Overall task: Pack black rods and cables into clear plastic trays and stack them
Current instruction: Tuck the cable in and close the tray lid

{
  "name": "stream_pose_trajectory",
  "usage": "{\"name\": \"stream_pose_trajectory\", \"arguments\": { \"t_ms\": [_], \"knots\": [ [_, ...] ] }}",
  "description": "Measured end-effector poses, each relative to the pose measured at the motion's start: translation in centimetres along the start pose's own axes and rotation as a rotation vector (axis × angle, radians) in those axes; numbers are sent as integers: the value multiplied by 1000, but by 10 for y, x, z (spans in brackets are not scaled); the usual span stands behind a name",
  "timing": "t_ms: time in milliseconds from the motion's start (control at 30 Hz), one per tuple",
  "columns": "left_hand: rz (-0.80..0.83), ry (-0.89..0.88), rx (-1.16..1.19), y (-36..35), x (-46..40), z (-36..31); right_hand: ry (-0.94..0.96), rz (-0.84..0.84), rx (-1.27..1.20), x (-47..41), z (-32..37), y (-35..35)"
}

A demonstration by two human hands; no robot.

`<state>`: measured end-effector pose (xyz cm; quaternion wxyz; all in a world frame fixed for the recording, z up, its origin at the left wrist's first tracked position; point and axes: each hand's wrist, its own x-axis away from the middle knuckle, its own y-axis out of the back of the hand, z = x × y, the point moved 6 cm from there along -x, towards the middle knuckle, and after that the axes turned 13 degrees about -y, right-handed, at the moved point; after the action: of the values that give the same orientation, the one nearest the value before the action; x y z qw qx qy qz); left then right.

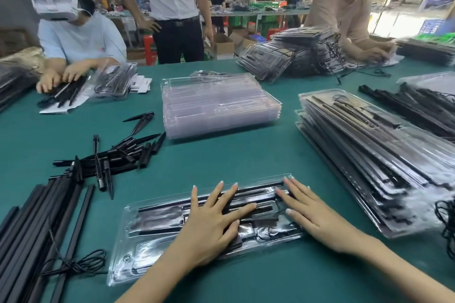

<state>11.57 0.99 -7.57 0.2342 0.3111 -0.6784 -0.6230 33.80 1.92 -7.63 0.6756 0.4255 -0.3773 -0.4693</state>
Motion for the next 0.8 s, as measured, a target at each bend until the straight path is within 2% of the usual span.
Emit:
{"name": "stream_pose_trajectory", "arguments": {
  "t_ms": [133, 367, 600, 667, 700, 767, 800],
  "knots": [
    [28, -11, 5, -1, -2, 0, -38, -43, 237, 2, -2, -5],
    [75, 17, 55, 6, -22, -5, -84, -3, 281, 5, 1, -3],
    [29, 26, 2, -4, -19, -5, -76, 35, 235, 1, 0, -3],
    [31, 37, 12, -6, -19, -3, -66, 100, 102, -2, 0, -2],
    [39, 41, 26, -7, -18, -3, -72, 136, -45, -2, 1, 2],
    [48, 46, 54, -7, -18, -1, -154, 112, -509, -1, -1, 18],
    [49, 44, 64, -7, -18, -1, -218, 26, -721, 1, -4, 28]
  ]
}}
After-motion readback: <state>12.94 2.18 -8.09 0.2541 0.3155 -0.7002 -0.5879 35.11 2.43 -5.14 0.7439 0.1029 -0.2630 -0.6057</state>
